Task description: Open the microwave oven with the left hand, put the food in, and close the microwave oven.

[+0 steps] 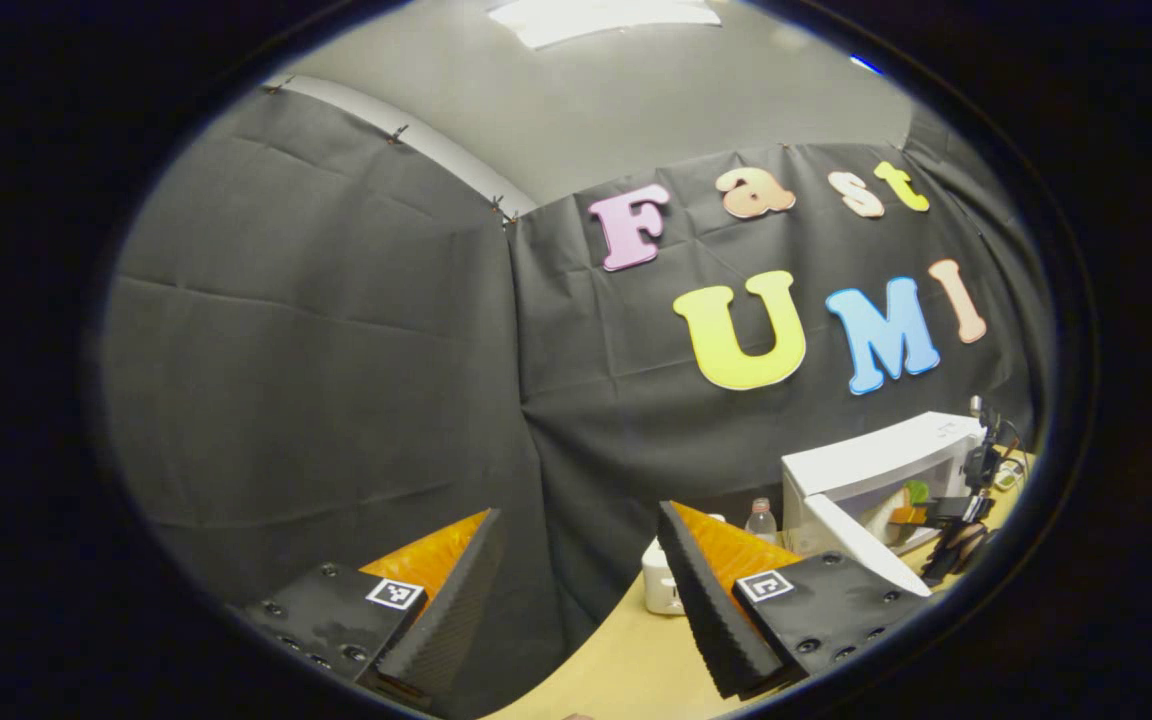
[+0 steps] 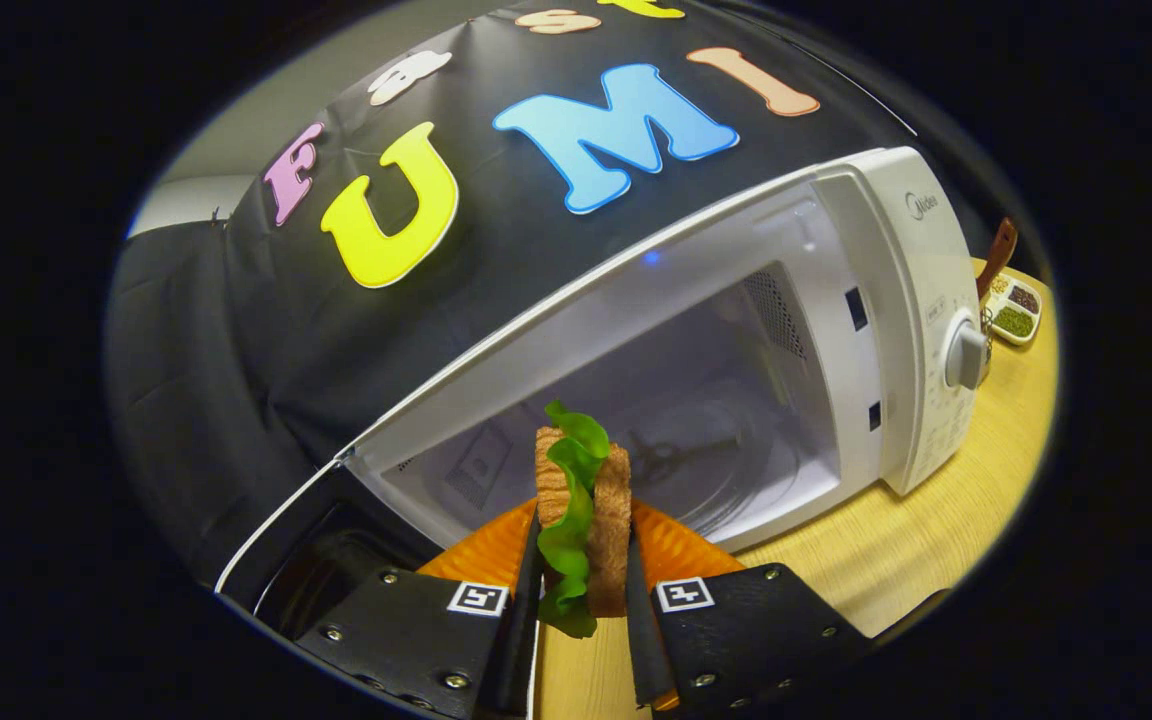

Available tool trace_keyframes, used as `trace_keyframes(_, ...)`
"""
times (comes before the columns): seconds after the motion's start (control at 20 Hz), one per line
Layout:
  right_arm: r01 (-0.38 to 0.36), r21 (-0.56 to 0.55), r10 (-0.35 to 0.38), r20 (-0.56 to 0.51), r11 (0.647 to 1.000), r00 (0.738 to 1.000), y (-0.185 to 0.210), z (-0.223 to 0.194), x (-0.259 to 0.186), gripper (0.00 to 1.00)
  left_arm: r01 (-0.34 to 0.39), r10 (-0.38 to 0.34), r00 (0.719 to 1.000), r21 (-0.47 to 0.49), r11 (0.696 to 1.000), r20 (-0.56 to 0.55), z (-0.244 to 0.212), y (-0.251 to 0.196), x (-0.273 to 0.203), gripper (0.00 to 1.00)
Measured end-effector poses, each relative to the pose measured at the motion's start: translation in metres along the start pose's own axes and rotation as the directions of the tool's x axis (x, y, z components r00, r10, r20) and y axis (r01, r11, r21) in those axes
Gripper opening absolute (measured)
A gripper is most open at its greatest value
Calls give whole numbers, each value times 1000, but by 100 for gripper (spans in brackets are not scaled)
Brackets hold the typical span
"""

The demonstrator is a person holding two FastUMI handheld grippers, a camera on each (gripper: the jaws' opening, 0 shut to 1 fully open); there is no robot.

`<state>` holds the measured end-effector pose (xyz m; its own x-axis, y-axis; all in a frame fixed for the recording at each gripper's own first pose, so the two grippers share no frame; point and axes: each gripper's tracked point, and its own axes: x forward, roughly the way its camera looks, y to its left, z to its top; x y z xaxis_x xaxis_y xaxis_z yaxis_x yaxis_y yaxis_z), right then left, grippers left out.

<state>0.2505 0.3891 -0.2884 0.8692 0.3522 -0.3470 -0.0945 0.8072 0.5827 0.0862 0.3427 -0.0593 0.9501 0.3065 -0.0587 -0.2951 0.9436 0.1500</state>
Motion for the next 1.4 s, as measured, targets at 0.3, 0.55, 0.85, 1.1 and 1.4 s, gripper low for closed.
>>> trace_keyframes(0.3, 44, -9, -43, 34, 999, 998, -16, 3, 25, 39, -25, 26, 999, 23, 999, -27, -13, 13, -5, 100)
trace_keyframes(0.55, 108, 11, -108, -1, 994, 994, -34, -4, 40, 44, -39, 41, 998, 27, 999, -50, -22, 18, -8, 100)
trace_keyframes(0.85, 236, -126, -236, 7, 964, 972, -58, -2, 44, 67, -30, 32, 998, 41, 999, -51, -26, 12, 1, 100)
trace_keyframes(1.1, 365, -252, -367, 40, 896, 929, -83, 6, 35, 84, -17, 19, 999, 42, 999, -45, -30, 11, 4, 100)
trace_keyframes(1.4, 358, -374, -362, 63, 856, 930, -86, 27, 12, 98, -19, 20, 999, 15, 1000, -43, -31, 8, 6, 100)
